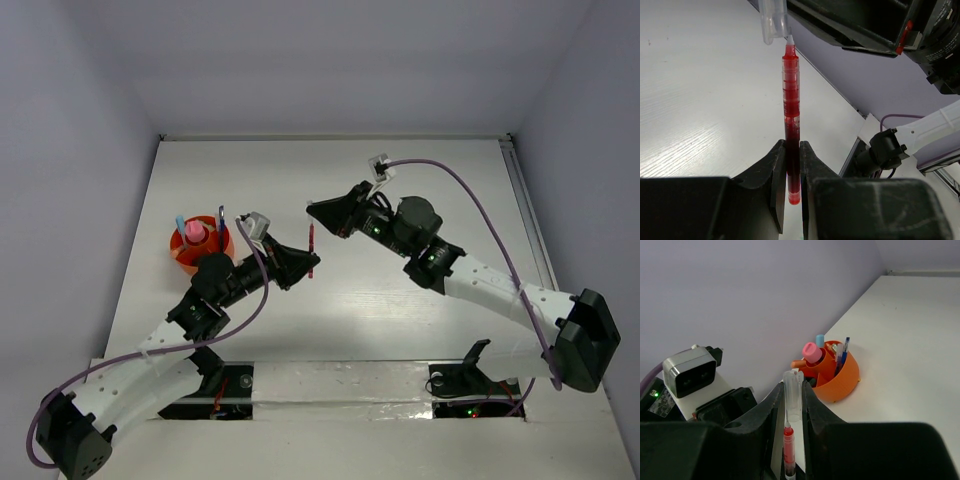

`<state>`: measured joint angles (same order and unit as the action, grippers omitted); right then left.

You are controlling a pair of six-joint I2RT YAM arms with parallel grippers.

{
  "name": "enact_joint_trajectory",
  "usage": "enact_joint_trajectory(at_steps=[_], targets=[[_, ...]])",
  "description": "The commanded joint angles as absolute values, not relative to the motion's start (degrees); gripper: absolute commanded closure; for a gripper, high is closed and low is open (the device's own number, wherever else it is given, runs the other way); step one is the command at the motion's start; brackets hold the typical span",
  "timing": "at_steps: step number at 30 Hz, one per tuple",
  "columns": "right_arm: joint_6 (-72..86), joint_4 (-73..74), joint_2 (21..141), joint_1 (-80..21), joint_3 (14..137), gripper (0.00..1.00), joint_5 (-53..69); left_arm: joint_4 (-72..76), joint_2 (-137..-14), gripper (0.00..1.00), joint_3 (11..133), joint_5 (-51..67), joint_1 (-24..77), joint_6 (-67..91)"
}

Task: Sort the stationery into containers
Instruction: Close the pen cap on the pen.

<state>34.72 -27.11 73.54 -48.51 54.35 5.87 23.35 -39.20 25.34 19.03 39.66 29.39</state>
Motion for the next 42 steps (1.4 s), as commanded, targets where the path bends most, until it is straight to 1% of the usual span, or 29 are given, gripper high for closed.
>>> enact_joint_trajectory(at_steps=[1,14,26,37,42], targets=[[35.0,-31.6,70.7,-49.1,53.9,1.00,5.2,26.1,-39.3,1.00,27.4,19.0,39.8,28.7],[35.6,-31.8,70.1,-49.1,52.2,1.00,5.1,25.8,-39.1,1.00,27.7,18.0,39.8,28.0],[36.5,-32.2,72.5,-49.1,52.7,1.00,6.9,25.7,-39.2,1.00,27.9,18.5,39.8,28.0],[34.7,-32.7,70.9,-49.1,54.8,1.00,2.8,25.6,-39.4,1.00,26.9,19.2,39.8,28.7],[35.1,-32.3,72.4,-49.1,55.1,1.00,3.6,25.4,-38.8,1.00,27.0,19.1,39.8,28.7]])
